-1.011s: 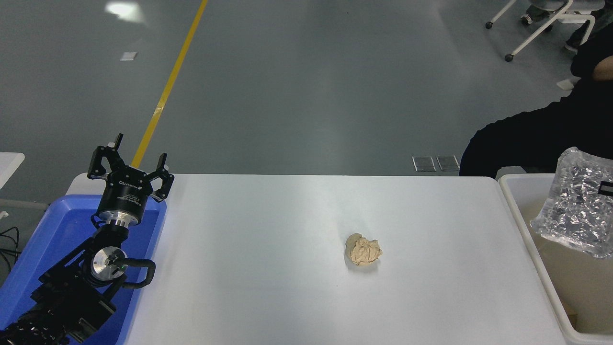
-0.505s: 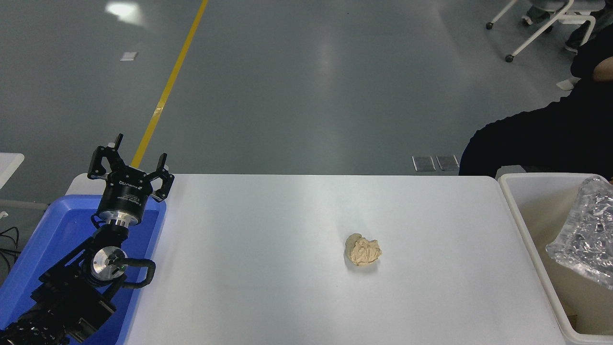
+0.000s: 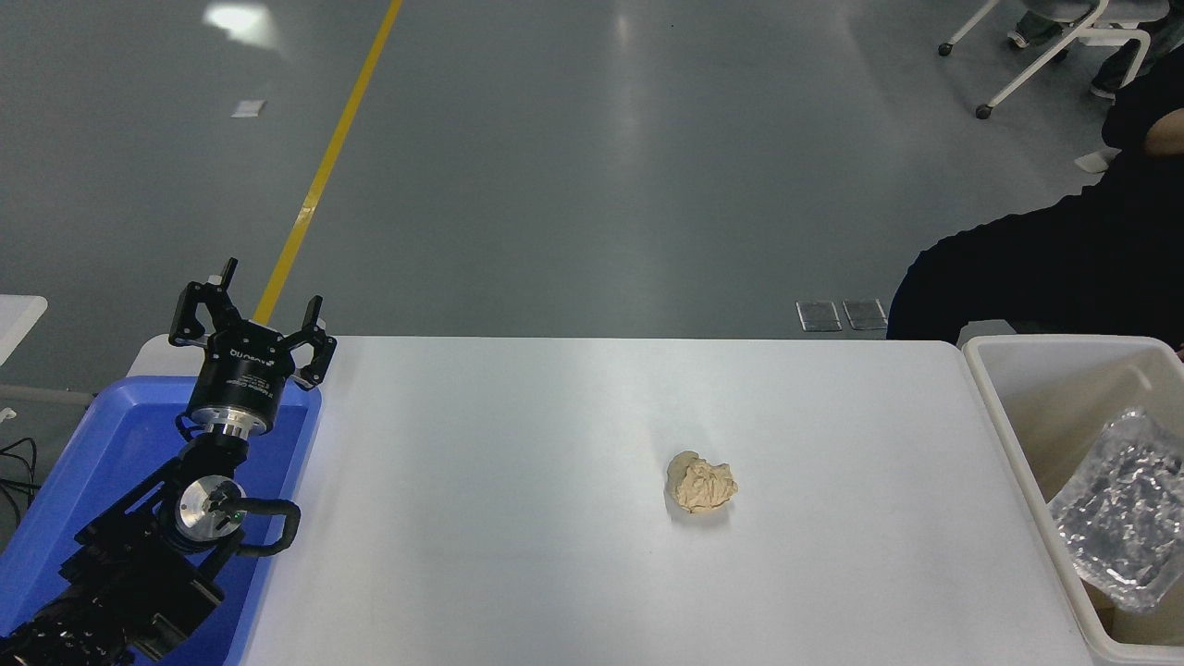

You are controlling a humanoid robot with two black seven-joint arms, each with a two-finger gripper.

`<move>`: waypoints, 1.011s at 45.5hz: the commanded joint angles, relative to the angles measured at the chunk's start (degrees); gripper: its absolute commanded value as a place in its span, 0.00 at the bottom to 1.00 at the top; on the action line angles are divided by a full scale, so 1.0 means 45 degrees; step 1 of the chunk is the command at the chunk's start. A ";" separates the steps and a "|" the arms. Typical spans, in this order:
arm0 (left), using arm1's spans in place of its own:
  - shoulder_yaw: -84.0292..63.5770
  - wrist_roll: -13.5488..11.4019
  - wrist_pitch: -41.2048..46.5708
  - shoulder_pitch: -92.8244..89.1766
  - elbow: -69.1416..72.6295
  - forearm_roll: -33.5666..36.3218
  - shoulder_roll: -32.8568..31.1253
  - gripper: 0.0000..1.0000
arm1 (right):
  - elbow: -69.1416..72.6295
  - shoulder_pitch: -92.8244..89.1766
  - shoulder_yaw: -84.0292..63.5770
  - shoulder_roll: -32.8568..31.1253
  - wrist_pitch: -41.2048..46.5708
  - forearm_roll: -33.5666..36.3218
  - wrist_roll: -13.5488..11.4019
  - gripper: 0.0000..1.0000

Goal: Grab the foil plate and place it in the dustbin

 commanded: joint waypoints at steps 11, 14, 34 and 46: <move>0.0000 0.0007 0.0000 0.0000 -0.0019 -0.0001 0.0000 0.98 | 0.2365 0.3555 0.0917 0.0123 0.0098 -0.0015 0.0026 1.00; 0.0000 0.0007 0.0000 0.0000 0.0000 -0.0001 0.0000 0.98 | 0.3186 0.4648 0.0917 0.0298 0.0098 -0.0015 0.0025 1.00; 0.0000 0.0007 0.0000 0.0000 0.0000 -0.0001 0.0000 0.98 | 0.7093 1.0118 0.0936 0.3032 0.0352 -0.0054 0.0026 1.00; 0.0019 0.0007 0.0000 -0.0019 0.0000 -0.0001 0.0000 0.98 | 0.8128 1.2267 0.0664 0.4029 0.3982 -0.0288 0.0006 1.00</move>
